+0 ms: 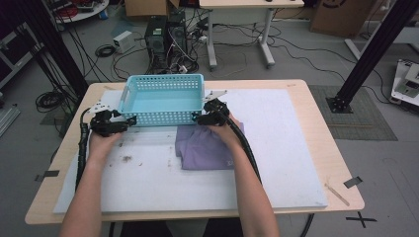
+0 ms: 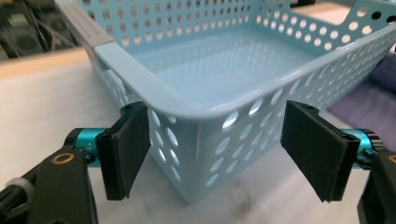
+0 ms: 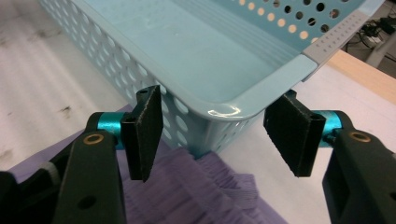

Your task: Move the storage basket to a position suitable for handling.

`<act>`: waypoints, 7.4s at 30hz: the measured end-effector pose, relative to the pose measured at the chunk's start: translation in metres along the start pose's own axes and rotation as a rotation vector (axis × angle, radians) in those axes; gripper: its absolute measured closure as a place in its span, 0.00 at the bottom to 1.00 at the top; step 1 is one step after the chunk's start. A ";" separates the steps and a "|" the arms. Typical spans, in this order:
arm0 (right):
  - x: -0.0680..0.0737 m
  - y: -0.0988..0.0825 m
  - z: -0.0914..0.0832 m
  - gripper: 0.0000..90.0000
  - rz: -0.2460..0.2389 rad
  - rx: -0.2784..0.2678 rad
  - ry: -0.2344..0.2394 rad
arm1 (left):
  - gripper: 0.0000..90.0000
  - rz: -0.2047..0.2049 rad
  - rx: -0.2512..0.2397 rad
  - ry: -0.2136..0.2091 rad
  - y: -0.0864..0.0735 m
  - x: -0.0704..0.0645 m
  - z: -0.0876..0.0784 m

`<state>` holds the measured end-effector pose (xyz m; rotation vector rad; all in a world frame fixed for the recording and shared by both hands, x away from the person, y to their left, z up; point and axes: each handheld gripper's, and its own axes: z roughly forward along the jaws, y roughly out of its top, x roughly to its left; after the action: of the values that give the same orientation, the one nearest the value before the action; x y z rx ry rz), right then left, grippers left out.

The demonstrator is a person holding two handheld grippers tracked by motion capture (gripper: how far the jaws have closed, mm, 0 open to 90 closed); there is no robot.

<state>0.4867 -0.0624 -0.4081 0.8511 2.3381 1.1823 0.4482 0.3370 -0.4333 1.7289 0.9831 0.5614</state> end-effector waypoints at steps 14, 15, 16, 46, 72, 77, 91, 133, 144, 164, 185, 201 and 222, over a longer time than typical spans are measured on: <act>-0.038 -0.010 -0.030 0.45 0.065 -0.026 -0.091 | 0.35 -0.008 -0.034 -0.052 0.018 -0.035 0.044; -0.041 -0.013 -0.033 0.45 0.066 -0.019 -0.097 | 0.35 -0.011 -0.014 -0.058 0.021 -0.039 0.049; -0.044 -0.015 -0.036 0.44 0.071 -0.012 -0.105 | 0.35 0.001 0.000 -0.061 0.023 -0.045 0.054; -0.059 -0.091 -0.115 0.32 0.220 -0.017 -0.230 | 0.30 0.050 0.017 -0.078 0.008 -0.127 0.060; 0.047 -0.148 -0.148 0.51 0.429 0.139 -0.192 | 0.42 -0.064 0.289 -0.176 -0.031 -0.212 0.018; 0.052 -0.146 -0.145 0.69 0.409 0.159 -0.178 | 0.58 -0.049 0.305 -0.175 -0.031 -0.217 0.022; 0.063 -0.149 -0.152 0.95 0.392 0.130 -0.115 | 0.98 -0.077 0.324 -0.244 -0.036 -0.218 0.011; 0.113 -0.177 -0.214 0.55 0.269 -0.036 -0.189 | 0.42 0.023 0.189 -0.254 -0.049 -0.227 -0.075; 0.023 -0.119 -0.187 0.49 0.205 -0.169 -0.250 | 0.39 0.055 0.014 -0.146 -0.001 -0.157 -0.022; -0.070 -0.091 -0.113 0.43 0.243 -0.075 -0.255 | 0.35 0.040 0.081 -0.096 0.028 -0.106 0.085; -0.075 -0.087 -0.090 0.60 0.179 -0.023 -0.291 | 0.54 0.074 0.107 -0.100 0.034 -0.112 0.105; -0.057 -0.087 -0.094 0.54 0.153 0.001 -0.291 | 0.41 0.087 0.078 -0.044 0.020 -0.101 0.083; -0.066 -0.088 -0.090 0.55 0.182 -0.025 -0.302 | 0.54 0.161 0.115 -0.109 0.029 -0.106 0.109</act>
<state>0.4533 -0.1994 -0.4241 1.1660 2.0328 1.0643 0.4817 0.1861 -0.4372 1.9323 0.8173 0.5163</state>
